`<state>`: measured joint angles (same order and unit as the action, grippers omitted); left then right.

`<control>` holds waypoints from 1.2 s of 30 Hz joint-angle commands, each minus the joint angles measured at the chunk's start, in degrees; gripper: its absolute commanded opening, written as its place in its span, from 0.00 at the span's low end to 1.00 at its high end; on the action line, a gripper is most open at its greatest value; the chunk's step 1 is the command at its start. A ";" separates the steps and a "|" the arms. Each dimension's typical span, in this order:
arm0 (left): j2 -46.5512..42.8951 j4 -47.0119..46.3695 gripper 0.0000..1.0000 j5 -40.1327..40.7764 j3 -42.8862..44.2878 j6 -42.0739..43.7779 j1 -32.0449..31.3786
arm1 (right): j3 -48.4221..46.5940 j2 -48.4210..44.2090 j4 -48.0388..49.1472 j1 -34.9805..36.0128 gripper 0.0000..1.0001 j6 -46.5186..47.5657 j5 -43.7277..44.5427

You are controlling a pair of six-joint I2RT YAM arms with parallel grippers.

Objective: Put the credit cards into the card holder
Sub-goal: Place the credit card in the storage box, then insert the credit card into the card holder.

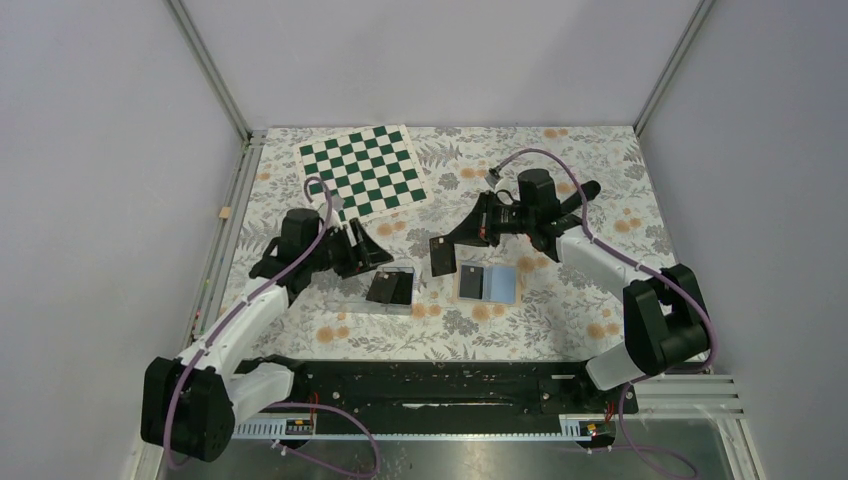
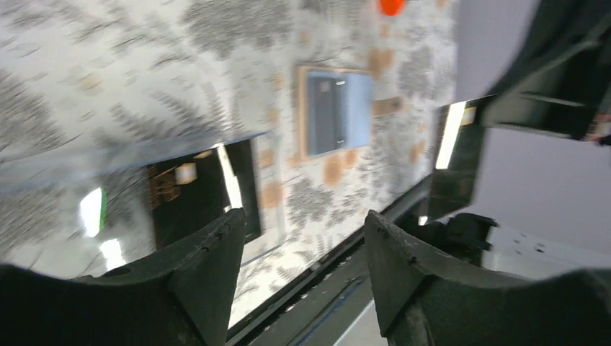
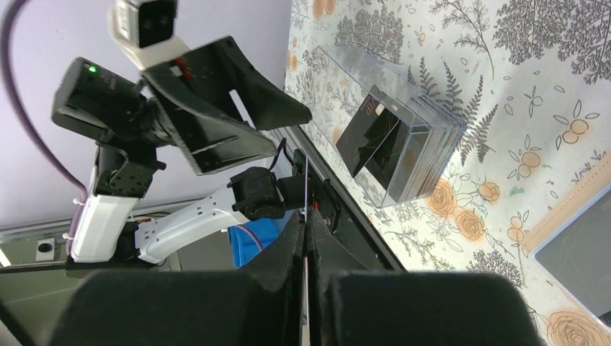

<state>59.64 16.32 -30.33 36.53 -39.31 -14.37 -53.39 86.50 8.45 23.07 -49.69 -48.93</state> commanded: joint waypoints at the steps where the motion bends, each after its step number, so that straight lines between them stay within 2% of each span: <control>1: 4.69 -17.48 0.60 -12.01 3.78 -6.74 -3.12 | 1.47 -3.19 2.65 -0.60 0.00 -0.78 -0.18; 7: 15.20 -44.59 0.50 -20.98 3.95 -22.44 -8.14 | 5.37 -3.73 14.56 -4.32 0.00 -9.74 -3.60; 9: 18.35 -48.51 0.48 -21.60 4.50 -24.60 -9.48 | 5.77 -3.90 15.87 -4.67 0.00 -10.66 -4.14; 13: 21.50 -49.77 0.45 -21.33 6.36 -25.33 -11.34 | 6.15 -4.09 16.82 -4.79 0.00 -11.58 -4.54; 17: 23.84 -50.88 0.38 -20.85 7.15 -25.99 -12.13 | 6.19 -3.61 18.12 -4.86 0.00 -12.49 -5.24; 23: 26.35 -55.70 0.20 -20.99 6.74 -29.00 -12.25 | 6.56 -3.17 19.20 -4.88 0.00 -13.13 -5.60; 28: 27.71 -55.86 0.00 -21.63 7.69 -29.15 -12.35 | 7.07 -2.48 20.02 -4.83 0.00 -13.67 -5.98; 32: 27.95 -55.09 0.00 -21.77 8.20 -28.84 -12.39 | 7.27 -1.94 19.95 -4.92 0.00 -13.39 -6.09; 33: 27.92 -54.29 0.00 -21.54 8.35 -28.35 -12.41 | 7.31 -1.87 19.64 -5.00 0.02 -13.10 -6.05; 36: 27.82 -50.75 0.00 -20.53 9.09 -26.19 -12.56 | 7.49 -2.18 16.01 -5.80 0.20 -10.57 -4.83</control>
<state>87.26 -34.44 -51.37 42.30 -68.45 -26.46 -46.04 84.60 25.17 17.74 -62.70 -53.08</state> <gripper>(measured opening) 0.011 0.127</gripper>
